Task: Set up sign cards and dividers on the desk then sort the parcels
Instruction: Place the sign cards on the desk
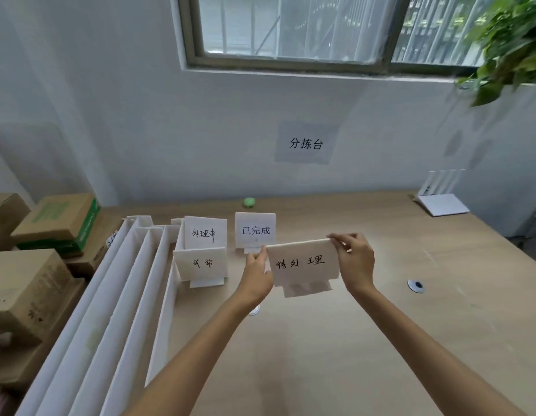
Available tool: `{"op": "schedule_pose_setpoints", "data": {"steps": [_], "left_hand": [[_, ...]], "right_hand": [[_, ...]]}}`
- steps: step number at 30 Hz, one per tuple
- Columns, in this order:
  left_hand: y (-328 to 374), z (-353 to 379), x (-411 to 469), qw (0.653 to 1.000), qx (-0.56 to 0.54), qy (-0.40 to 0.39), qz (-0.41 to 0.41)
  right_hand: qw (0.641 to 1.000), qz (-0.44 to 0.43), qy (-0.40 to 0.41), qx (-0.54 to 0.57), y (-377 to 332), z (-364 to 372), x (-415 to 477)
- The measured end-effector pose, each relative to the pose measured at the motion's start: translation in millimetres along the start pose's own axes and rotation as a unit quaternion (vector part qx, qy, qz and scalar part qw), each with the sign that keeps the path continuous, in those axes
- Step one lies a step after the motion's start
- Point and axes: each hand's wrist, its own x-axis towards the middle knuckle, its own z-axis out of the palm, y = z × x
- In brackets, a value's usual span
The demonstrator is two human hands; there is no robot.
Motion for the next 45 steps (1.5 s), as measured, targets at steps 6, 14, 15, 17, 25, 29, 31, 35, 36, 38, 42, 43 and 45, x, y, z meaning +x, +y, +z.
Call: {"op": "schedule_pose_setpoints", "data": {"steps": [6, 14, 15, 17, 25, 29, 31, 35, 36, 38, 42, 43, 45], "left_hand": [[48.6, 62.4, 21.1, 0.985, -0.134, 0.087, -0.063], [64.0, 132.6, 63.2, 0.973, -0.107, 0.149, -0.138], [62.3, 136.6, 70.8, 0.974, -0.101, 0.146, -0.142], [59.1, 142.6, 85.2, 0.973, -0.095, 0.136, -0.162], [18.2, 170.4, 153.9, 0.968, -0.099, 0.111, -0.204], [-6.5, 181.5, 170.8, 0.965, -0.093, 0.122, -0.211], [-14.4, 185.0, 173.1, 0.965, -0.090, 0.118, -0.214], [-28.2, 182.7, 174.6, 0.965, -0.102, 0.095, -0.221], [-29.0, 179.2, 174.2, 0.965, -0.106, 0.096, -0.222], [-30.5, 170.7, 173.2, 0.963, -0.113, 0.098, -0.222], [-38.0, 154.5, 169.4, 0.962, -0.078, 0.077, -0.249], [-41.3, 150.9, 167.8, 0.960, -0.078, 0.067, -0.261], [-41.8, 142.3, 161.6, 0.956, -0.082, 0.052, -0.278]], "right_hand": [[0.998, -0.004, -0.033, 0.044, 39.3, -49.1, 27.1], [0.974, 0.045, -0.223, 0.009, 117.5, -66.7, 83.1], [0.969, 0.052, -0.240, 0.009, 125.9, -63.0, 88.8], [0.963, 0.067, -0.260, 0.014, 141.6, -52.9, 98.5], [0.954, 0.133, -0.263, 0.048, 210.3, -1.1, 128.5], [0.949, 0.139, -0.280, 0.049, 232.5, 8.7, 131.4], [0.945, 0.136, -0.295, 0.047, 238.5, 13.6, 126.0], [0.939, 0.127, -0.316, 0.051, 240.5, 21.3, 118.1], [0.937, 0.125, -0.322, 0.053, 238.6, 22.5, 118.6], [0.930, 0.124, -0.342, 0.055, 234.4, 24.7, 118.3], [0.908, 0.113, -0.401, 0.038, 225.1, 26.4, 114.3], [0.903, 0.108, -0.416, 0.026, 222.1, 26.3, 114.0], [0.899, 0.091, -0.428, 0.000, 216.8, 27.1, 113.3]]}}
